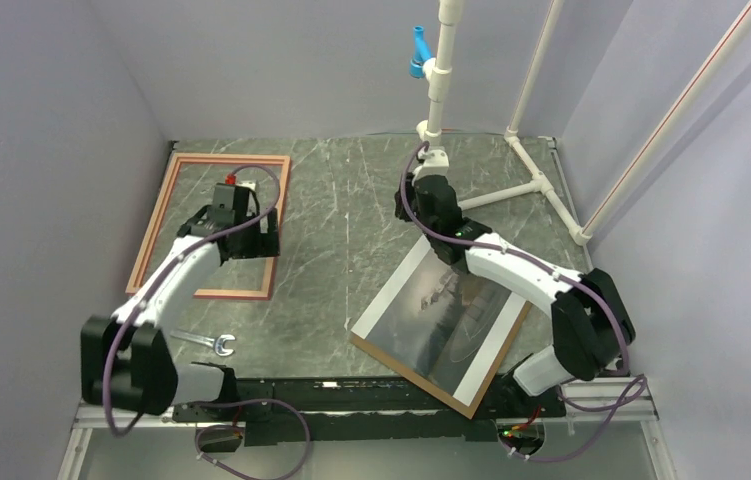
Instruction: Put the photo into the frame
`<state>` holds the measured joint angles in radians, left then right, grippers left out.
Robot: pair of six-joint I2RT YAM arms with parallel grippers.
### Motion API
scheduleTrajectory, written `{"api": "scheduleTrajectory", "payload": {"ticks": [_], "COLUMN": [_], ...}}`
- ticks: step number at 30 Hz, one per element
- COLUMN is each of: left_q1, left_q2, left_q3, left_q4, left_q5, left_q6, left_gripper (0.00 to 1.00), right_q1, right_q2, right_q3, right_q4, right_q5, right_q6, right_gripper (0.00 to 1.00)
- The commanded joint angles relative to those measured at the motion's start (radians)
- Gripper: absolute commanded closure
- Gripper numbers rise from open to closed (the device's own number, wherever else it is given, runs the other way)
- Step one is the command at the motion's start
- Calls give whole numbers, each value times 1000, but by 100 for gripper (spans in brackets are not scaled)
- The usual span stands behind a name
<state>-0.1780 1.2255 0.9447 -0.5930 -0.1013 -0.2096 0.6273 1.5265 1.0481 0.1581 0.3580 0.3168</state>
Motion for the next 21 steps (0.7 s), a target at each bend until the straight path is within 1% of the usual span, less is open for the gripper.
{"api": "scheduleTrajectory", "payload": {"ticks": [1,4,8,11,13,15,19,21], "left_q1": [3,-4,-40,-81,-116,-146,-201,-227], "left_q2": [180,278,395,470,500,537,575,584], "left_q3": [48,28,29,56,77,111,168,193], "left_q4": [-16,49,84,88,83,62,29,19], "left_q5": [54,92,69,58,39,30,25,35], "left_q6": [-157,-190,-201,-203,-207,-212,-238,-249], "left_gripper": [4,9,14,24,28,35,43,51], "right_q1": [-1,0,-2,-5,-6,-9,-12,-12], "right_q2": [-103,-176,-285,-379,-421,-451,-486,-498], "right_q3": [-87,-142,-198,-248,-270,-277,-288,-294], "right_q4": [-62,-101,-183,-218,-247,-288,-347,-370], "right_q5": [-180,-225,-207,-189,-177,-166,-177,-188], "right_q6": [101,121,135,146,153,165,186,194], "right_gripper": [64,60,58,57,55,54,51,48]}}
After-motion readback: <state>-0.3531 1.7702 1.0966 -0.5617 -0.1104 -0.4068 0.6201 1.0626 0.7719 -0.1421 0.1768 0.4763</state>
